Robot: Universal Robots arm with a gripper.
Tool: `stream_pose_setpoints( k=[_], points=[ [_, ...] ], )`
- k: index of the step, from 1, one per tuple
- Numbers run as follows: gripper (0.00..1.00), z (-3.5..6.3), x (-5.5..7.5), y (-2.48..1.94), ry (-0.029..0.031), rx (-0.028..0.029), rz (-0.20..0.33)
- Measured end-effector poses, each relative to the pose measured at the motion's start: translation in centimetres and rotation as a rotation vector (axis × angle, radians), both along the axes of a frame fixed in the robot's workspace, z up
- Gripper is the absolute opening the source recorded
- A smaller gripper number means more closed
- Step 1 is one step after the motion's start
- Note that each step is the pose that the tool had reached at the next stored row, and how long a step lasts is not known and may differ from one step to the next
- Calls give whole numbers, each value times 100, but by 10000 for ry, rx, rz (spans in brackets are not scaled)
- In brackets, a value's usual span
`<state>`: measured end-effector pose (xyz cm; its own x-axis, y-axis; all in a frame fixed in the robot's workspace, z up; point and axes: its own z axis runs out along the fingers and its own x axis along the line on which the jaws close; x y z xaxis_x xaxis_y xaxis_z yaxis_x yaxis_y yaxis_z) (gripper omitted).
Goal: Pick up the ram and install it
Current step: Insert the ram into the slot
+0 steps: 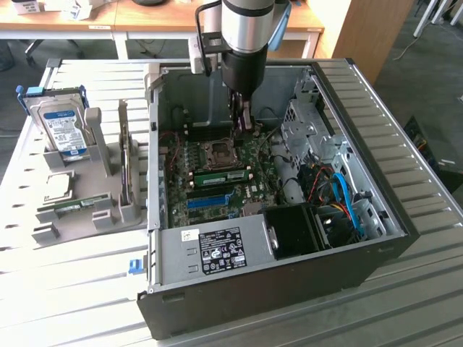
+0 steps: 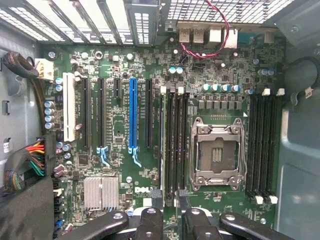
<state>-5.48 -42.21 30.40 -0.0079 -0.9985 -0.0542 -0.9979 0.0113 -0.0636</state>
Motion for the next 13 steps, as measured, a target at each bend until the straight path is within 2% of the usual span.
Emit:
stream_pose_setpoints(
  k=[2,4,7,11,13],
  points=[
    [25,1,0,0,3,-1,0],
    [25,2,11,0,60,-10,1],
    [25,2,36,0,205,-12,0],
    [25,3,74,0,442,-13,1],
    [25,4,82,-1,504,-15,2]
  ],
)
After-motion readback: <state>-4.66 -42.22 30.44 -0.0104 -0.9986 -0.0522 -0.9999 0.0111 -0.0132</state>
